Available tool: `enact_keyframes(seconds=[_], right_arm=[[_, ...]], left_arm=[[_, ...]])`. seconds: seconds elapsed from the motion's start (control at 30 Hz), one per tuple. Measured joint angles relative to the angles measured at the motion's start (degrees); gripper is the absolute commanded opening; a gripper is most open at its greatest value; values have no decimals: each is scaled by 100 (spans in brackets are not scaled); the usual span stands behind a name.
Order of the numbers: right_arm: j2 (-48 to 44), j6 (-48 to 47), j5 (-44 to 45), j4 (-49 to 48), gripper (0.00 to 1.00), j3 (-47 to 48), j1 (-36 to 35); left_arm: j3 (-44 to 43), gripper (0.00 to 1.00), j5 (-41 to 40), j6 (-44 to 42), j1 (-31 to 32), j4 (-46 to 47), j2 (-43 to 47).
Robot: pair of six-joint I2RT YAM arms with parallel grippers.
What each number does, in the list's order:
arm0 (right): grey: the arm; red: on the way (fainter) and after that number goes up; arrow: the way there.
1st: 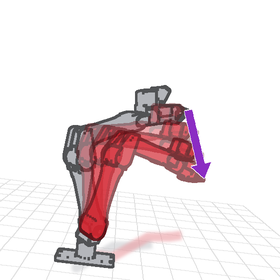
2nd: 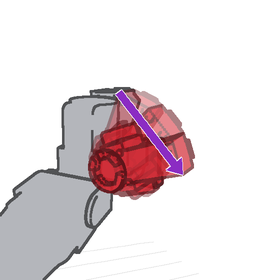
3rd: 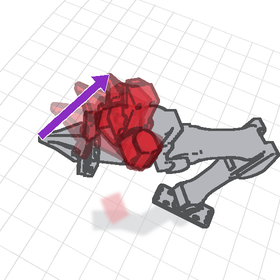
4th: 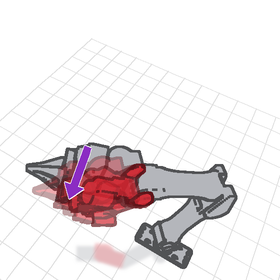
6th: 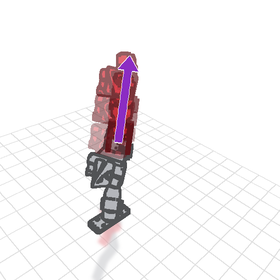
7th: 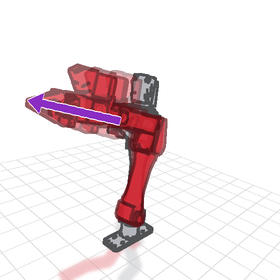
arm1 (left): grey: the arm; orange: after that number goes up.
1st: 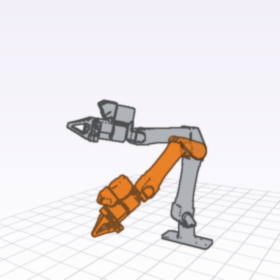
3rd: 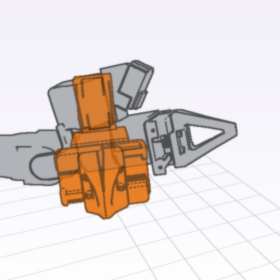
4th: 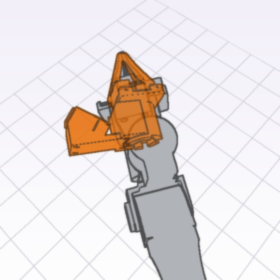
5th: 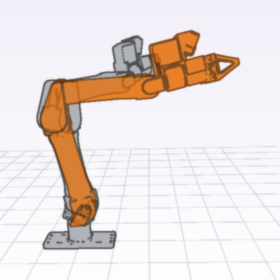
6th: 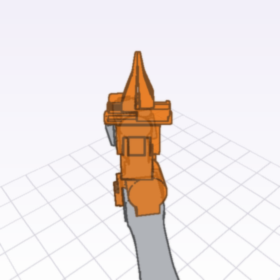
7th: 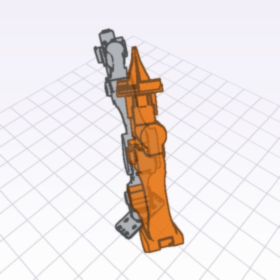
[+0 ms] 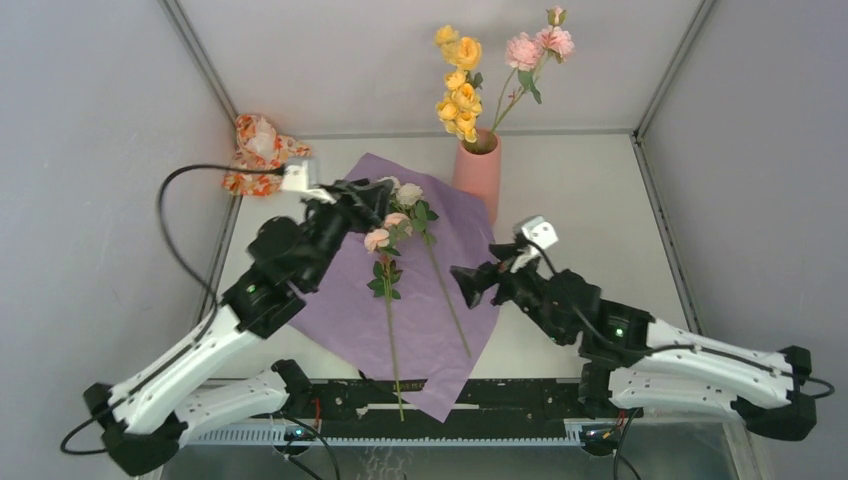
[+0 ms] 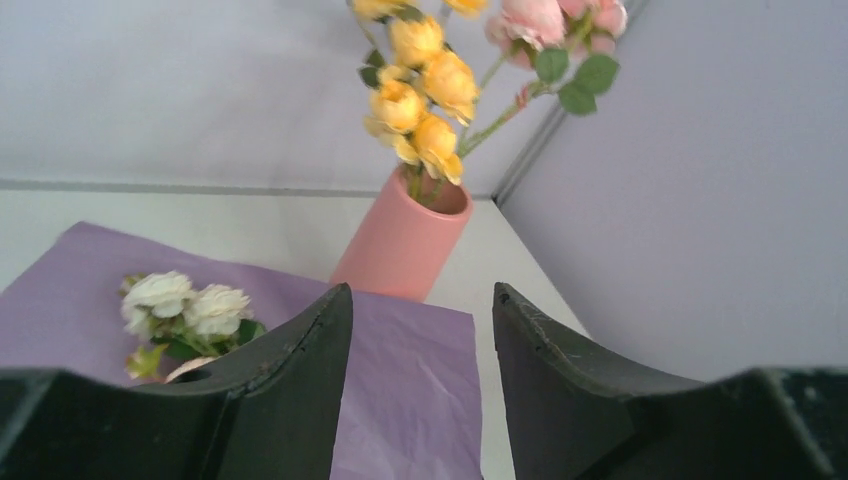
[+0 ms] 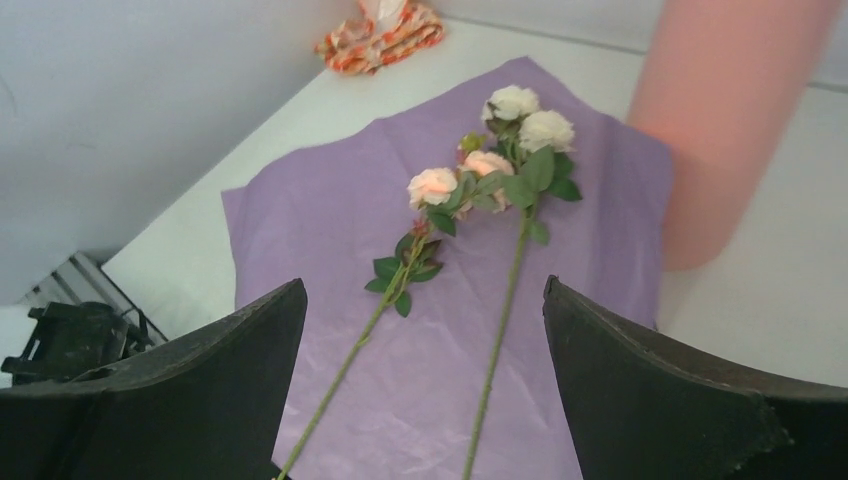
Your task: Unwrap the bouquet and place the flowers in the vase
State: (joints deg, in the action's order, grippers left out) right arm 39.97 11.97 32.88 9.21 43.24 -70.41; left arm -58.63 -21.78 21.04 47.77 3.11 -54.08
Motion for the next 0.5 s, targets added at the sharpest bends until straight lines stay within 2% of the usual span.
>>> enact_keyframes(seconds=[0.23, 0.4, 0.5], right_arm=[[2371, 352, -326, 483, 94, 1484, 55], [4247, 782, -1355, 1176, 88, 2844, 791], [5230, 850, -1825, 1554, 84, 3497, 1270]], left_arm=[[339, 56, -1440, 831, 57, -1550, 1445], [511, 55, -2352, 1266, 61, -2608, 1849], [761, 54, -2566, 1473, 61, -3001, 1910]])
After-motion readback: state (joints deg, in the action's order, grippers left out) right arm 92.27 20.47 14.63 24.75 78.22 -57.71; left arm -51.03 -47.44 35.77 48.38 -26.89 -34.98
